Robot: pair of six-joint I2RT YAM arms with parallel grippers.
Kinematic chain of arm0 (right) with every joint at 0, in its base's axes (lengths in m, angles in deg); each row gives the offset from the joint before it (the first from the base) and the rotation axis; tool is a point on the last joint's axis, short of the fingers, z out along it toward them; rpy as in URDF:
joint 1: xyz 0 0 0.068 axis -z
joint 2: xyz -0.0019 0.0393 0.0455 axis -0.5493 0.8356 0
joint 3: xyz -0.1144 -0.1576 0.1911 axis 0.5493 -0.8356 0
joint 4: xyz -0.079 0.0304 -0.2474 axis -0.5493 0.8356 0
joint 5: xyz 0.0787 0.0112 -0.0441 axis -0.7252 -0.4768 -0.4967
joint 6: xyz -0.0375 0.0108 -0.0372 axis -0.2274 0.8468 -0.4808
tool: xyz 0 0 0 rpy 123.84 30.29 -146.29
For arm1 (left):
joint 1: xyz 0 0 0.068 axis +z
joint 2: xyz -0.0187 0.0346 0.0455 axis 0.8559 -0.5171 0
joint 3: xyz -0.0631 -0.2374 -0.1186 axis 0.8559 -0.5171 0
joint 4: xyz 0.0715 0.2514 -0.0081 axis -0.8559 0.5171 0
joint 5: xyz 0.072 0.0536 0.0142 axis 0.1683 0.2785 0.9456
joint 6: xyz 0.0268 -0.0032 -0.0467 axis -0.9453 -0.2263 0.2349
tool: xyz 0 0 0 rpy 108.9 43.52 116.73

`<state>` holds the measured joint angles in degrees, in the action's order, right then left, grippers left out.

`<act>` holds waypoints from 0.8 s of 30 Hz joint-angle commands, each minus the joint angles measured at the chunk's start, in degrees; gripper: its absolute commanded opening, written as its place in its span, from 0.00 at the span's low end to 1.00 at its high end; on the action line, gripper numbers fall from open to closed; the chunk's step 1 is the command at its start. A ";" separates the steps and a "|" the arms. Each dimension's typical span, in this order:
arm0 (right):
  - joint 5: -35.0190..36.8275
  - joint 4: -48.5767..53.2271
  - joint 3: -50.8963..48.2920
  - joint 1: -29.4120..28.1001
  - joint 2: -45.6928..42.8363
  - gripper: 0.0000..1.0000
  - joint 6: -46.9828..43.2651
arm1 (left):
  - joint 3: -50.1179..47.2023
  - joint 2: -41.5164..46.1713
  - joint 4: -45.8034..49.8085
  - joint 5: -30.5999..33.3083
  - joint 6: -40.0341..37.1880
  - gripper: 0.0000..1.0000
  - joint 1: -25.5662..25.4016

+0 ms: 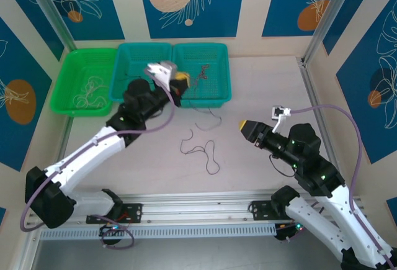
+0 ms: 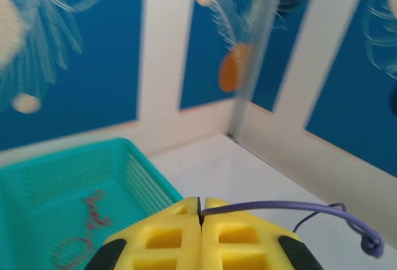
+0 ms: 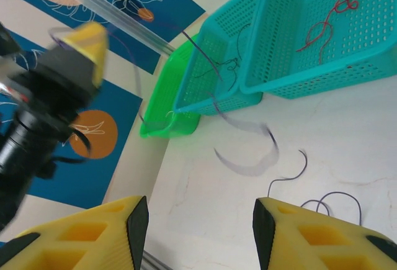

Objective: Untangle the cables

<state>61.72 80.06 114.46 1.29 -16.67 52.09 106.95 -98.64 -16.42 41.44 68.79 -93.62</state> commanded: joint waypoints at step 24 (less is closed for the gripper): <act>7.35 10.71 -1.13 -0.36 -4.13 0.50 0.62 | 21.70 -23.32 19.54 -1.46 10.53 0.57 30.23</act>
<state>67.34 90.03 113.80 1.29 -20.30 53.10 131.01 -127.03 4.58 42.93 76.40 -63.83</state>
